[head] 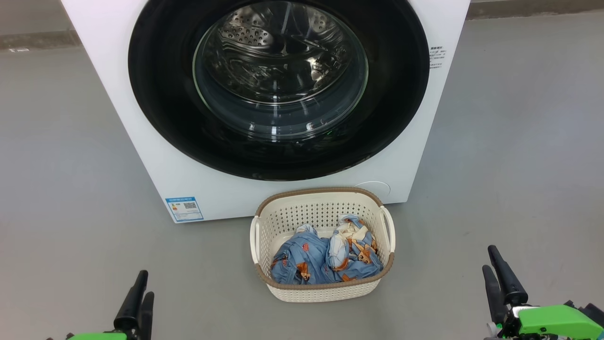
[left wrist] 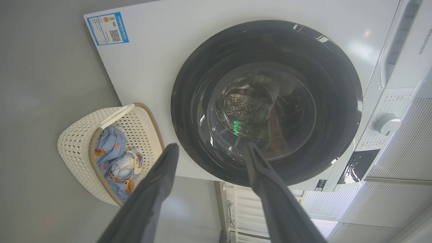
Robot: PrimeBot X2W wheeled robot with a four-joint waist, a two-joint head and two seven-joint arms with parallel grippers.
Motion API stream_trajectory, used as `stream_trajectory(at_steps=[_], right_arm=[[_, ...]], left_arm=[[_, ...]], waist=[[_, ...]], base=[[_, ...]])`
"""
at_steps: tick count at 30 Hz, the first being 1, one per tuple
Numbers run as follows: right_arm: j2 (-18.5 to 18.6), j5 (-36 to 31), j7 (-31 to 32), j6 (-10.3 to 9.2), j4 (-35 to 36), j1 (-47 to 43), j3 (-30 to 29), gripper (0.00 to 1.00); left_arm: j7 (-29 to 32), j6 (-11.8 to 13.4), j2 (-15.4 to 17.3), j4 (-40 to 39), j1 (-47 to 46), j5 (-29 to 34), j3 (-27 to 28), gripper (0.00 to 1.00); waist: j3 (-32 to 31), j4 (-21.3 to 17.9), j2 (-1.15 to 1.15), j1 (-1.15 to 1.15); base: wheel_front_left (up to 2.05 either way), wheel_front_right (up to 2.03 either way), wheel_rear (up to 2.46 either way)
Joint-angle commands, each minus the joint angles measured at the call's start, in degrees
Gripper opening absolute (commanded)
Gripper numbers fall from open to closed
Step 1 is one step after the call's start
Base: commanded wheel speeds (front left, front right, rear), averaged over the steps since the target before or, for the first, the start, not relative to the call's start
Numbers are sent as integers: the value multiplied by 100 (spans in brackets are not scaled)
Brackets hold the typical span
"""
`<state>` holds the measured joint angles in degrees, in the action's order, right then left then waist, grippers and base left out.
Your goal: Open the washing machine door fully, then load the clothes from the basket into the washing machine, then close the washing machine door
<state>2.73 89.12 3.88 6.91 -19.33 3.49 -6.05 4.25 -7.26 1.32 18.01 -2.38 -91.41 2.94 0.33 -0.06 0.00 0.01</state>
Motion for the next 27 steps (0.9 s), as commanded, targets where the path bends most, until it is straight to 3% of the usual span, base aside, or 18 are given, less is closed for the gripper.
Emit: stream_trajectory(at_steps=[1,27], right_arm=[[109,-150,-72,8,140,304,83,100],[339,-2051,-498,20,264,497,410,100]], left_arm=[[-87,-7,154,-211,-274,99,-14,100],[-524,-11,526,-438,-434,1594,-330,100]], waist=[[1,-1,0,-1],[-8,-16,0,-1]], base=[[0,0,0],[0,0,0]])
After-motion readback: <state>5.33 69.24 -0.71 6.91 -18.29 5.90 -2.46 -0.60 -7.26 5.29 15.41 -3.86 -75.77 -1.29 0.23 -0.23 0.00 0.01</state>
